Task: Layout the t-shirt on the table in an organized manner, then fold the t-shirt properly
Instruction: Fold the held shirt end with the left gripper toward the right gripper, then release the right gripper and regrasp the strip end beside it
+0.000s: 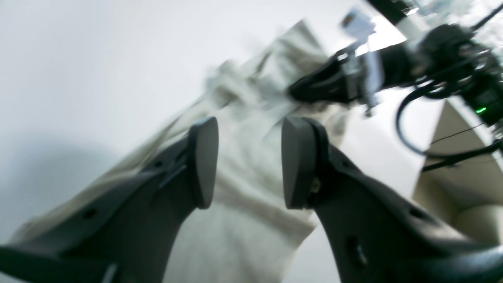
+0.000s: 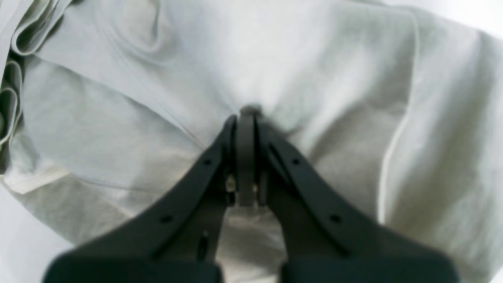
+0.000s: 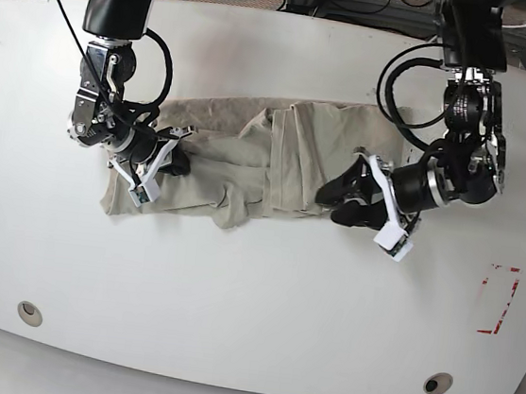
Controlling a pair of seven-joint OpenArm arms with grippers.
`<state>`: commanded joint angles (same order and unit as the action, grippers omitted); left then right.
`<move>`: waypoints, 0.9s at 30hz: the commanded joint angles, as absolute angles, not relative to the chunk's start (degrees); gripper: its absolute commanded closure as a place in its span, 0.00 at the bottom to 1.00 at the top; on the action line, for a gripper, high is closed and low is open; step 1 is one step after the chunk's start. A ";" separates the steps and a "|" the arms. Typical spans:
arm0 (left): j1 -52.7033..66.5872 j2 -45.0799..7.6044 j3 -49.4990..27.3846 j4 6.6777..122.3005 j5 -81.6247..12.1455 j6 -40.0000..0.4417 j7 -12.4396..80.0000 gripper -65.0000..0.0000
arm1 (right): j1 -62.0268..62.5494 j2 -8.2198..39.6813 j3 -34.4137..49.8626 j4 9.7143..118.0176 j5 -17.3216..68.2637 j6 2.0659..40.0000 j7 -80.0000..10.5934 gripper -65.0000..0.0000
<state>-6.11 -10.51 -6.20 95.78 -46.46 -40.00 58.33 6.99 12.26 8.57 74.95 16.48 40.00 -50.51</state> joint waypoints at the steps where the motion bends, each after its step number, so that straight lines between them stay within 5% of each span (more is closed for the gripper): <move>1: -6.11 -10.77 -6.11 95.78 -46.02 -40.00 57.80 0.61 | 6.99 12.26 8.57 74.95 16.48 40.00 -50.51 0.99; 13: -6.11 -11.56 0.04 88.13 -35.82 -40.00 51.47 0.62 | 7.08 11.82 8.57 74.95 16.48 40.00 -50.51 0.99; 27: 1.01 -13.85 0.04 93.85 -27.91 -40.00 49.80 0.63 | 7.25 11.82 8.57 75.03 16.48 40.00 -50.42 0.99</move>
